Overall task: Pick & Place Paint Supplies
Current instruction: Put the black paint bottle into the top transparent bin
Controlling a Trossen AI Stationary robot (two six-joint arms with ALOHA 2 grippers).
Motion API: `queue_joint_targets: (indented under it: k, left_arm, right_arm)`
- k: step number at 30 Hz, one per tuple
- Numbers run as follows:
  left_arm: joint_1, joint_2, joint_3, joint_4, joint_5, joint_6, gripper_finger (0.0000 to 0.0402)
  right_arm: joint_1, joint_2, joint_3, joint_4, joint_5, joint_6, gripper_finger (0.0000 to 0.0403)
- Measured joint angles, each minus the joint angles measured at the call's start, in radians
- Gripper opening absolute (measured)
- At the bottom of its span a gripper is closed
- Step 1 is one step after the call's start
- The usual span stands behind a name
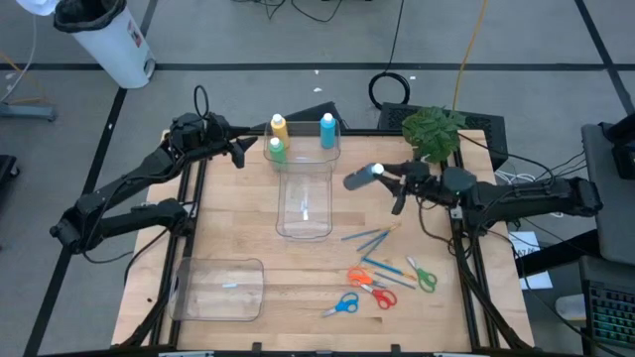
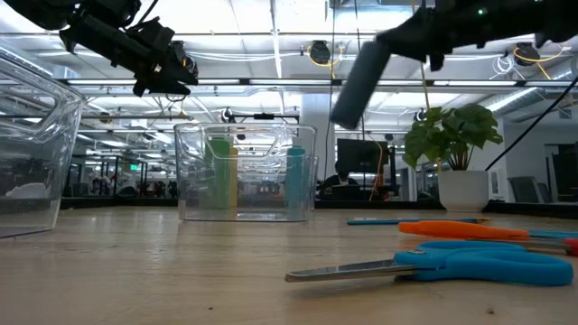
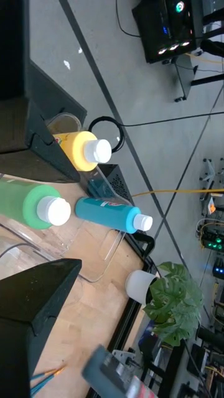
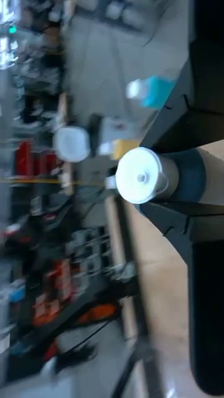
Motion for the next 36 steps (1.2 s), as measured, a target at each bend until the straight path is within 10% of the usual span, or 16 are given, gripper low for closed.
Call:
queue_joint_targets:
  k: [14, 23, 36]
  left_arm:
    - [0.0, 0.0, 0.0, 0.0, 0.0, 0.0, 0.0214]
    - [0.0, 0.0, 0.0, 0.0, 0.0, 0.0, 0.0214]
    - [0.0, 0.0, 0.0, 0.0, 0.0, 0.0, 0.0214]
  right_arm:
    - [-0.289, 0.355, 0.397, -0.118, -0.36, -0.011, 0.0097]
    - [-0.396, 0.675, 0.673, -0.229, -0.402, -0.092, 0.0097]
    - [-0.456, 0.896, 0.707, -0.226, -0.416, -0.067, 0.0097]
